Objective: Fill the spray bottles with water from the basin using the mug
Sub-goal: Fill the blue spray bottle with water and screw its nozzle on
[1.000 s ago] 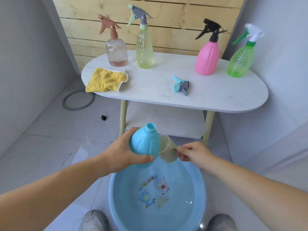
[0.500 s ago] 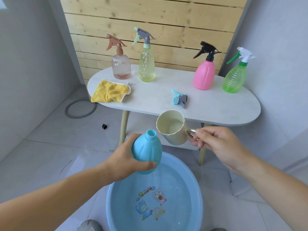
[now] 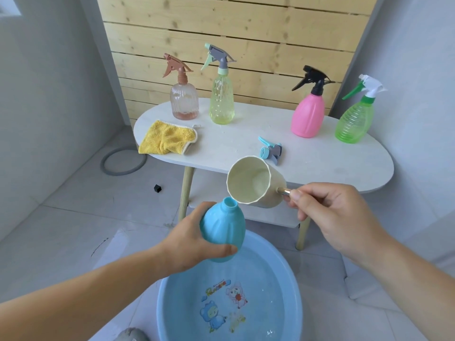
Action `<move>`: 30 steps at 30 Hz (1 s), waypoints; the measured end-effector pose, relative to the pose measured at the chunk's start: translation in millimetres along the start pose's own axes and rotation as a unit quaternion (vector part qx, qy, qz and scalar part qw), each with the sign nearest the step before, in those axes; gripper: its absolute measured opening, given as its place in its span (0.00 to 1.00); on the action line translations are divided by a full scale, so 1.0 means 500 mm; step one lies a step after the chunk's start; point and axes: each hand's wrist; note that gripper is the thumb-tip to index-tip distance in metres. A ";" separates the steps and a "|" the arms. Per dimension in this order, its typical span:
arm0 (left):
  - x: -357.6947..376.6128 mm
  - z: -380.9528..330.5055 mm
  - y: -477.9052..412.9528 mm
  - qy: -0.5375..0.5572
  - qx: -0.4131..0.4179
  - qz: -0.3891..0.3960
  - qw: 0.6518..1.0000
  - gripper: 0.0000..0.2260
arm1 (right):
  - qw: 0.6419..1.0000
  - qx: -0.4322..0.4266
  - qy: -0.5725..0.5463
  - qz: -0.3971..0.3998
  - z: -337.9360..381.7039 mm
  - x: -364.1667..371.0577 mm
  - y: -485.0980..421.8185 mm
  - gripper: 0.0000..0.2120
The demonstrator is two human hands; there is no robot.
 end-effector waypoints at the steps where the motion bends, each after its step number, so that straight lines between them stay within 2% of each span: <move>1: 0.000 -0.001 0.000 0.000 0.000 0.001 1.000 0.34 | 1.000 -0.003 0.008 0.000 0.000 -0.001 0.001 0.11; 23: 0.001 0.007 -0.010 0.007 -0.003 0.006 1.000 0.35 | 0.997 -0.057 0.053 -0.025 0.011 0.001 0.003 0.08; 27: 0.000 0.007 -0.011 0.006 -0.002 0.007 1.000 0.36 | 0.996 -0.070 0.054 -0.032 0.011 0.001 0.003 0.11; 30: 0.000 0.007 -0.010 0.006 -0.002 0.006 1.000 0.36 | 0.994 -0.088 0.064 -0.030 0.011 0.002 0.003 0.17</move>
Point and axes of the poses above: each hand's wrist, its own y-axis away from the middle knuckle, its own x-axis out of the palm, z = x × y, and after that the axes turned 10 degrees about z, right-handed
